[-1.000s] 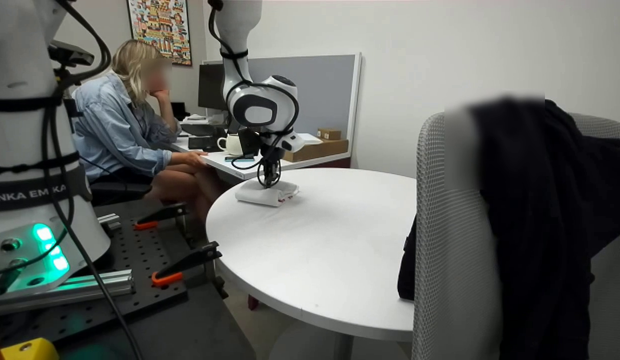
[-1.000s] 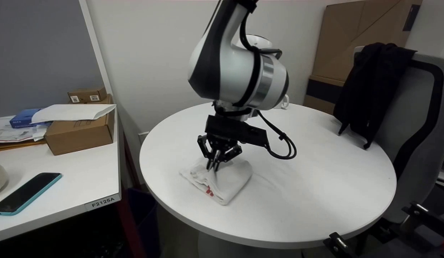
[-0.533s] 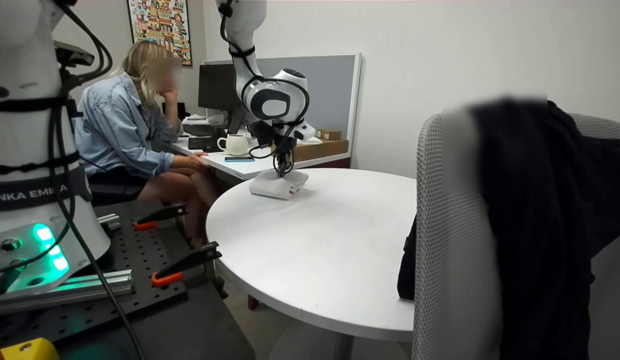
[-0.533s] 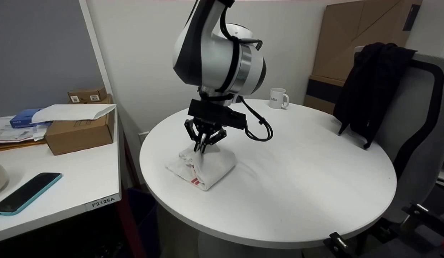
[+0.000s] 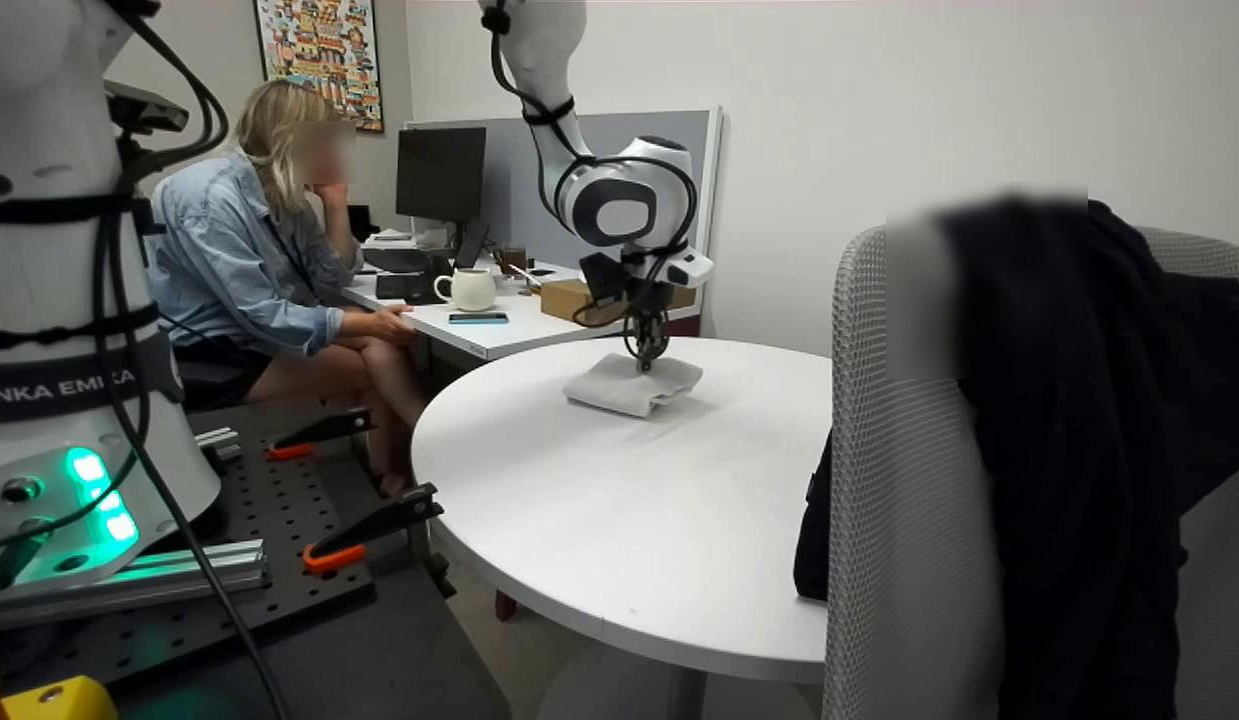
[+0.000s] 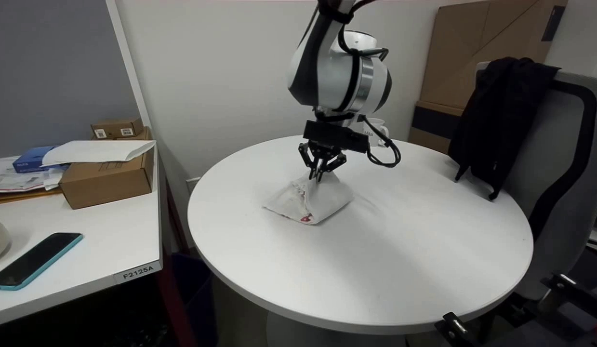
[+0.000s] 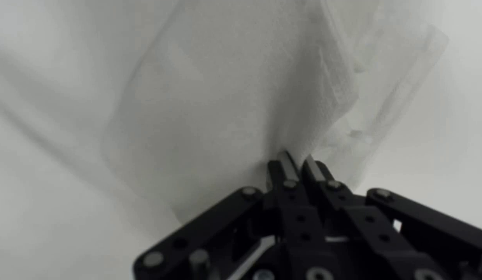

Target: Use the white and red towel to wipe the table top

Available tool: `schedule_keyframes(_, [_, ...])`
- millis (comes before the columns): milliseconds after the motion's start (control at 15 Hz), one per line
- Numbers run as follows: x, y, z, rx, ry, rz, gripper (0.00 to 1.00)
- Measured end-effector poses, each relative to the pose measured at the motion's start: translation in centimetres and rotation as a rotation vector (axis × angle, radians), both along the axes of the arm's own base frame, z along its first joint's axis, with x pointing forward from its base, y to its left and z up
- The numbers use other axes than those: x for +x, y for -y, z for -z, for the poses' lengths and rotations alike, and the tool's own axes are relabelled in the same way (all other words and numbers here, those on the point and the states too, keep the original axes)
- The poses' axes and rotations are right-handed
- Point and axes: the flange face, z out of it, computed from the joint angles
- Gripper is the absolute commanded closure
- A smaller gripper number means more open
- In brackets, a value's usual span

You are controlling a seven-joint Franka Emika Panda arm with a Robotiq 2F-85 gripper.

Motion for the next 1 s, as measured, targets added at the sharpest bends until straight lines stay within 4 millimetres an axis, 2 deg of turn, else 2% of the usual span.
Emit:
schedule_keyframes(333, [0.3, 10.3, 0.1, -0.048, 0.002, 0.141, 0.98])
schedule_keyframes(467, [-0.2, 13.3, 0.4, -0.052, -0.012, 0.179, 0.98])
schedule_keyframes(533, [-0.6, 14.1, 0.8, -0.051, -0.027, 0.184, 0.98])
schedule_keyframes(667, [-1.9, 14.1, 2.4, -0.04, -0.071, 0.154, 0.98])
schedule_keyframes(733, [-2.6, 13.3, 3.3, -0.031, -0.092, 0.129, 0.98])
schedule_keyframes(1000, [-4.5, 8.8, 3.7, 0.009, -0.11, 0.008, 0.98])
